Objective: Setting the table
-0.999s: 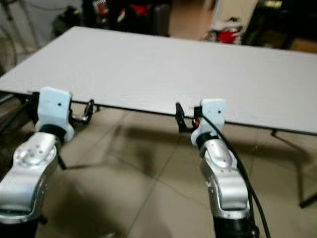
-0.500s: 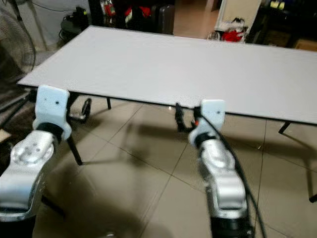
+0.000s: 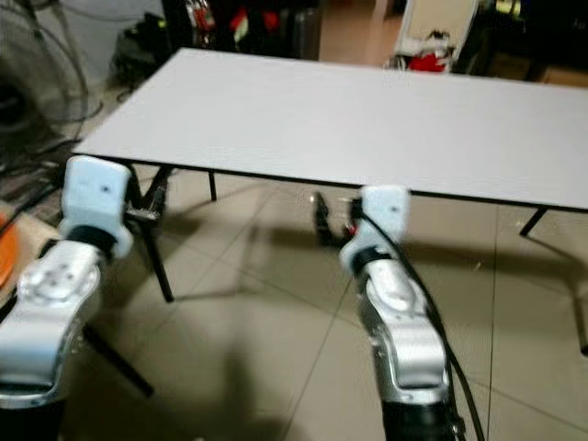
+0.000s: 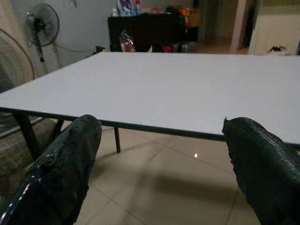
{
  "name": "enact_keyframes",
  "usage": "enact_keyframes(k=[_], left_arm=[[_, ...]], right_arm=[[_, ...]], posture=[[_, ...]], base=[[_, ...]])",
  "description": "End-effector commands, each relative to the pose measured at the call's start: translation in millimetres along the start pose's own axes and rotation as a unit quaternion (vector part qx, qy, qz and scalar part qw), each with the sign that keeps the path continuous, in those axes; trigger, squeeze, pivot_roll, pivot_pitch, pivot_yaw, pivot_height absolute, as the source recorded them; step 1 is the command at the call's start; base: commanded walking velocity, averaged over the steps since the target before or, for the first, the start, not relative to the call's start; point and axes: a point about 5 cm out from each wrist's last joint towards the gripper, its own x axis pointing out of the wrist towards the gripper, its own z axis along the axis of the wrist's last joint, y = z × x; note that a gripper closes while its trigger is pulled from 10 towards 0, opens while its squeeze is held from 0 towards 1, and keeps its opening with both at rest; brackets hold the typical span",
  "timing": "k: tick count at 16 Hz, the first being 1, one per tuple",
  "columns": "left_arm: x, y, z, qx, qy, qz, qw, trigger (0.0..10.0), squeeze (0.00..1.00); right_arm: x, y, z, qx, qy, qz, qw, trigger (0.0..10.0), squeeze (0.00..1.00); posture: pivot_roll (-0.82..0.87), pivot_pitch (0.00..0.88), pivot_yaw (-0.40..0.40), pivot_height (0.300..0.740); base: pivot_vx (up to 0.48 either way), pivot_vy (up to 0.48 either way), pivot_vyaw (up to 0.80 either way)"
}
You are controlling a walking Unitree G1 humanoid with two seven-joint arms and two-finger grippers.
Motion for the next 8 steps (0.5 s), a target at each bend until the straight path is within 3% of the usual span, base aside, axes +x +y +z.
enact_keyframes(k=[1,4,8], left_arm=[[-0.2,-2.9,2.6,0.001,-0.003,-0.006,1.0,10.0,0.0],[0.2,0.1,2.0,0.003,-0.003,-0.003,1.0,10.0,0.0],[1.5,-1.3,1.8,0.009,-0.005,-0.005,1.0,10.0,0.0]], right_arm=[[0.2,-6.8,0.3,-0.004,0.002,-0.012,1.0,10.0,1.0],[1.2,-4.9,0.5,-0.01,0.002,-0.008,1.0,10.0,1.0],[2.3,-5.4,0.6,-0.024,0.004,-0.005,1.0,10.0,1.0]], posture=[[0.0,0.0,-0.008,0.74],[0.01,0.0,-0.01,0.74],[0.01,0.0,-0.011,0.74]], base=[[0.0,0.337,0.0],[0.0,0.322,0.0],[0.0,0.0,0.71]])
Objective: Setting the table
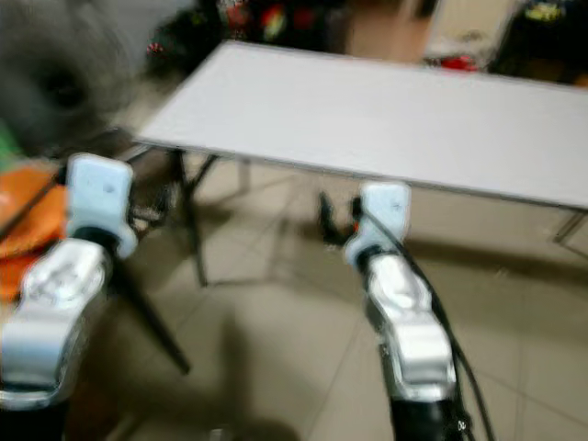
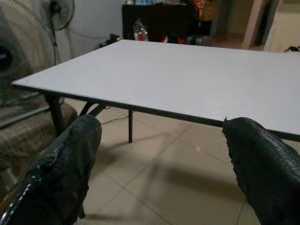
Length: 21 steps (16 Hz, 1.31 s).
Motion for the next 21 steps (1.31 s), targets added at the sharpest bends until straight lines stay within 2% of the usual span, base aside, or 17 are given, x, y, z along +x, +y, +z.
enact_keyframes(k=[1,19,21], left_arm=[[1.0,3.8,1.2,0.007,-0.003,0.007,1.0,10.0,0.0],[-2.9,-2.0,8.1,-0.019,-0.025,0.012,0.999,10.0,0.0],[-3.7,-0.7,8.9,-0.021,-0.026,0.014,0.999,10.0,0.0]], right_arm=[[1.2,2.9,3.6,-0.001,-0.006,0.004,1.0,10.0,1.0],[1.5,0.3,4.1,-0.012,-0.003,0.014,1.0,10.0,1.0],[2.0,2.9,7.9,-0.018,-0.007,0.023,1.0,10.0,1.0]], posture=[[0.01,0.0,-0.011,0.74],[0.0,0.0,-0.027,0.74],[-0.01,0.0,-0.026,0.74]], base=[[0.0,0.0,0.8],[0.014,0.0,0.8],[0.279,0.0,0.0]])
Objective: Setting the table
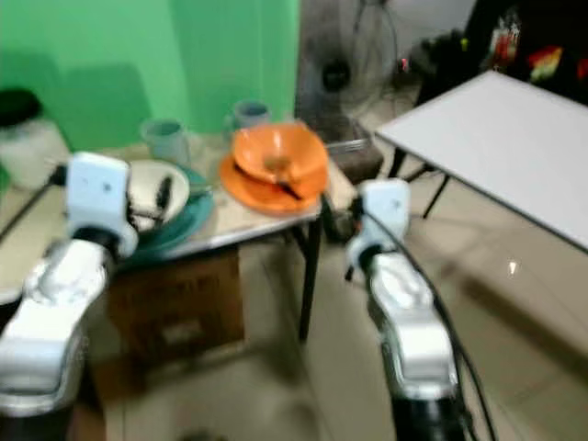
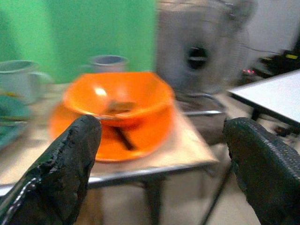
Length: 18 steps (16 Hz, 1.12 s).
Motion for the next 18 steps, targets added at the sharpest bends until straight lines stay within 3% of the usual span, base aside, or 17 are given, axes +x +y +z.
enact_keyframes(k=[1,2,6,15,18], left_arm=[[-0.5,-4.8,5.2,-0.006,-0.01,-0.012,1.0,10.0,0.0],[-0.4,-5.1,4.9,-0.008,-0.009,-0.013,1.0,10.0,0.0],[-1.1,-6.5,3.1,-0.01,-0.004,-0.013,1.0,10.0,0.0],[-9.2,-2.1,4.4,-0.005,-0.002,-0.009,1.0,10.0,0.0],[-13.2,-7.0,4.6,0.0,-0.002,-0.016,1.0,10.0,0.0]], right_arm=[[1.2,-6.7,8.9,-0.004,-0.009,-0.008,1.0,10.0,0.57],[2.1,-7.4,10.1,-0.004,-0.01,-0.01,1.0,10.0,0.0],[6.9,-8.1,11.0,-0.005,0.013,-0.007,1.0,10.0,0.0],[18.1,7.4,30.7,-0.026,-0.007,0.054,0.998,10.0,0.0],[18.4,13.2,32.6,-0.043,-0.009,0.076,0.996,10.0,0.0]], posture=[[-0.01,0.0,-0.026,0.74],[-0.01,0.0,-0.026,0.74],[-0.01,0.0,-0.025,0.74],[0.01,0.003,-0.042,0.74],[0.01,0.012,-0.052,0.74]], base=[[0.345,0.0,0.0],[0.371,0.0,0.0],[0.383,0.0,0.0],[0.387,0.0,0.0],[0.375,0.0,0.8]])
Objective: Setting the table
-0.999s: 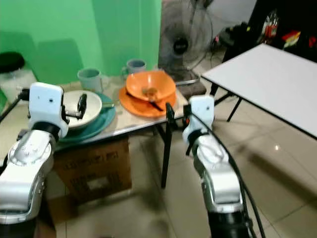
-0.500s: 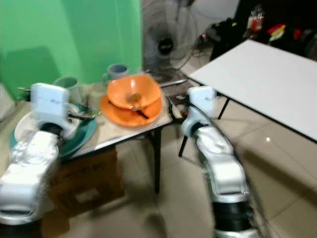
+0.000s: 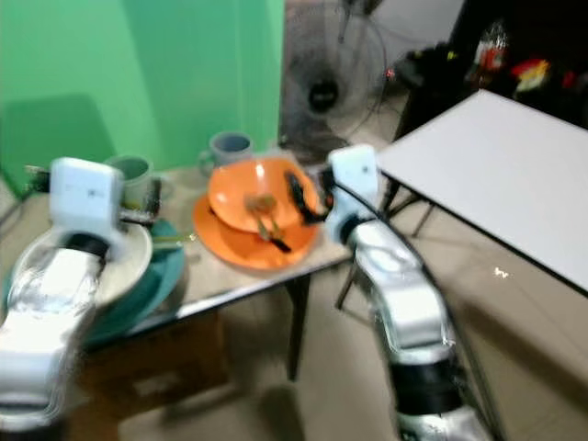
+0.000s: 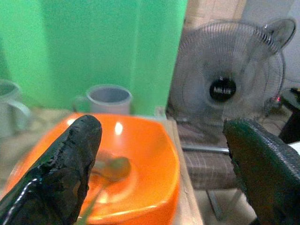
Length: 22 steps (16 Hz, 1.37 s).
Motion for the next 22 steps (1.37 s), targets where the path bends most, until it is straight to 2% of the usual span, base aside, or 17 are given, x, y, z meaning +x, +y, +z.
enact_keyframes(k=[1,2,6,7,9,11,13,16,17,18,20,22], left_arm=[[-4.0,5.1,2.0,0.014,0.001,0.01,1.0,10.0,0.0],[-5.6,3.1,2.7,0.01,-0.001,0.006,1.0,10.0,0.0],[-5.2,-3.9,-1.9,0.016,0.004,-0.025,1.0,10.0,0.0],[-3.4,-7.1,-1.1,0.017,0.002,-0.036,0.999,10.0,0.0],[-1.8,-10.4,-1.2,0.012,0.003,-0.064,0.998,10.0,0.0],[2.9,-13.0,-0.8,0.012,-0.002,-0.095,0.995,10.0,0.0],[3.6,-15.4,0.2,0.024,-0.01,-0.127,0.992,10.0,0.0],[1.6,-26.2,2.3,0.03,-0.021,-0.227,0.973,10.0,0.0],[0.8,-26.3,0.2,0.035,-0.019,-0.269,0.962,10.0,0.0],[-3.4,-29.6,-4.4,0.039,-0.01,-0.29,0.956,10.0,0.0],[-13.3,-26.9,-5.8,0.063,-0.003,-0.343,0.937,10.0,0.0],[-14.2,-23.6,-3.9,0.059,-0.003,-0.345,0.937,10.0,0.0]], right_arm=[[1.8,7.1,6.3,0.0,-0.009,0.018,1.0,10.0,0.0],[1.1,3.6,6.7,0.028,-0.007,0.015,0.999,10.0,0.0],[-4.2,-10.2,4.1,0.059,0.038,-0.009,0.998,10.0,0.0],[-6.0,-12.4,1.0,0.076,0.058,-0.01,0.995,10.0,0.0],[-10.0,-14.4,-5.8,0.072,0.131,-0.036,0.988,10.0,0.0],[-7.4,-17.4,2.0,0.089,0.173,-0.024,0.981,10.0,0.0],[-1.7,-22.2,6.1,0.087,0.205,-0.02,0.975,10.0,0.0],[14.5,-32.4,15.8,0.071,0.243,-0.014,0.967,10.0,0.0],[24.0,-27.6,20.7,0.061,0.263,0.007,0.963,10.0,0.0],[25.9,-26.3,18.5,0.055,0.275,0.021,0.96,10.0,0.0],[41.0,-21.0,19.2,0.025,0.296,0.024,0.955,10.0,0.0],[46.4,-15.2,20.6,0.007,0.307,0.039,0.951,10.0,0.0]], posture=[[0.02,0.015,-0.053,0.74],[0.02,0.017,-0.052,0.74],[0.0,0.012,-0.028,0.74],[-0.01,0.011,-0.012,0.74],[-0.03,0.008,0.014,0.74],[-0.05,0.006,0.018,0.74],[-0.06,0.0,0.013,0.74],[-0.09,0.0,0.019,0.74],[-0.09,0.0,0.012,0.74],[-0.09,0.0,0.008,0.74],[-0.11,0.013,0.007,0.74],[-0.12,0.028,0.016,0.74]], base=[[0.337,0.0,0.74],[0.0,0.0,0.0],[0.0,0.0,0.0],[0.0,0.0,0.0],[0.0,0.0,0.0],[0.0,0.0,0.0],[0.0,0.0,0.0],[0.0,0.0,0.0],[0.0,0.0,0.0],[0.0,0.0,0.0],[0.0,0.0,0.0],[0.0,0.0,0.0]])
